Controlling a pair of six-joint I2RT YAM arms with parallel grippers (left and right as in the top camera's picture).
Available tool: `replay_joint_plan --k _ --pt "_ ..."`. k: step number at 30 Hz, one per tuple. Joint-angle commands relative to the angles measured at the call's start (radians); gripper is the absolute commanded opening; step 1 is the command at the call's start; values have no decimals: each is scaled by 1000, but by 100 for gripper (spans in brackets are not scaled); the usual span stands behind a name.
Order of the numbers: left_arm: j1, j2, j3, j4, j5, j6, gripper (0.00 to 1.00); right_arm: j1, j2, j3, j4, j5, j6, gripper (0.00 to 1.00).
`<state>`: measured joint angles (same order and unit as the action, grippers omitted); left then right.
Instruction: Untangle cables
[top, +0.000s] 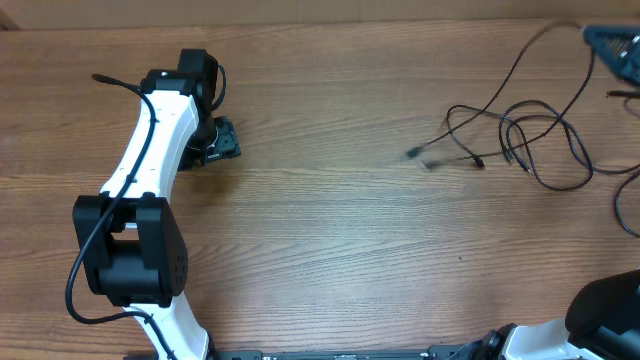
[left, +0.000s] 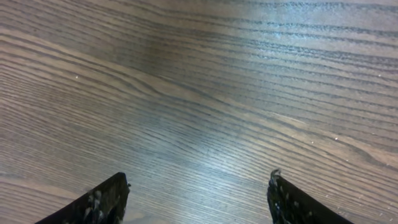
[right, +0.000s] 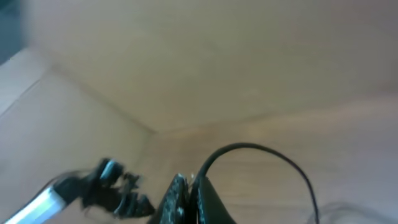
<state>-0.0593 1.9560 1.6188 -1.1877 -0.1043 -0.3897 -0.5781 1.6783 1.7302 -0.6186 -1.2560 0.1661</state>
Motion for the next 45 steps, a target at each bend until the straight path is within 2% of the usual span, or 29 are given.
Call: replay_joint_plan --k 1,6,9,11,14,15,16,20,21,23,24,27,29,31,37,43,45 --pt "-7 -21 11 -10 5 13 72 -9 -22 46 206 -163 248 4" --pt "-8 -21 11 -13 5 12 72 -50 -22 46 678 -82 615 4" --pt "-8 -21 11 -17 6 12 71 -92 -22 46 750 -27 702 4" --pt "-7 -21 11 -16 5 12 71 -104 -21 44 673 -25 681 4" --pt "-7 -21 11 -16 5 12 71 -105 -21 44 428 -18 500 4" --pt "-7 -21 11 -17 5 12 71 -105 -21 43 264 33 389 4" --pt "-7 -21 11 -17 5 12 71 -105 -21 43 178 80 338 4" --pt "-8 -21 11 -24 6 12 71 -98 -17 43 -220 508 102 4" --pt "-8 -21 11 -26 6 12 71 -92 -14 43 -295 638 63 11" --pt "-7 -21 11 -26 5 12 71 -84 -7 43 -386 833 21 31" --pt "-7 -21 11 -26 5 12 71 -83 -4 43 -416 898 18 36" --pt "-8 -21 11 -25 5 12 71 -83 3 43 -481 1005 19 45" --pt "-7 -21 11 -25 5 12 71 -83 13 43 -521 1032 19 59" --pt "-8 -21 11 -25 6 12 71 -83 25 43 -552 1032 19 67" --pt "-8 -21 11 -29 6 12 72 -83 82 -5 -629 1059 19 71" --pt "-8 -21 11 -29 5 13 72 -83 134 -95 -589 1083 19 78" --pt "-8 -21 11 -29 5 13 72 -83 136 -126 -544 1075 19 83"
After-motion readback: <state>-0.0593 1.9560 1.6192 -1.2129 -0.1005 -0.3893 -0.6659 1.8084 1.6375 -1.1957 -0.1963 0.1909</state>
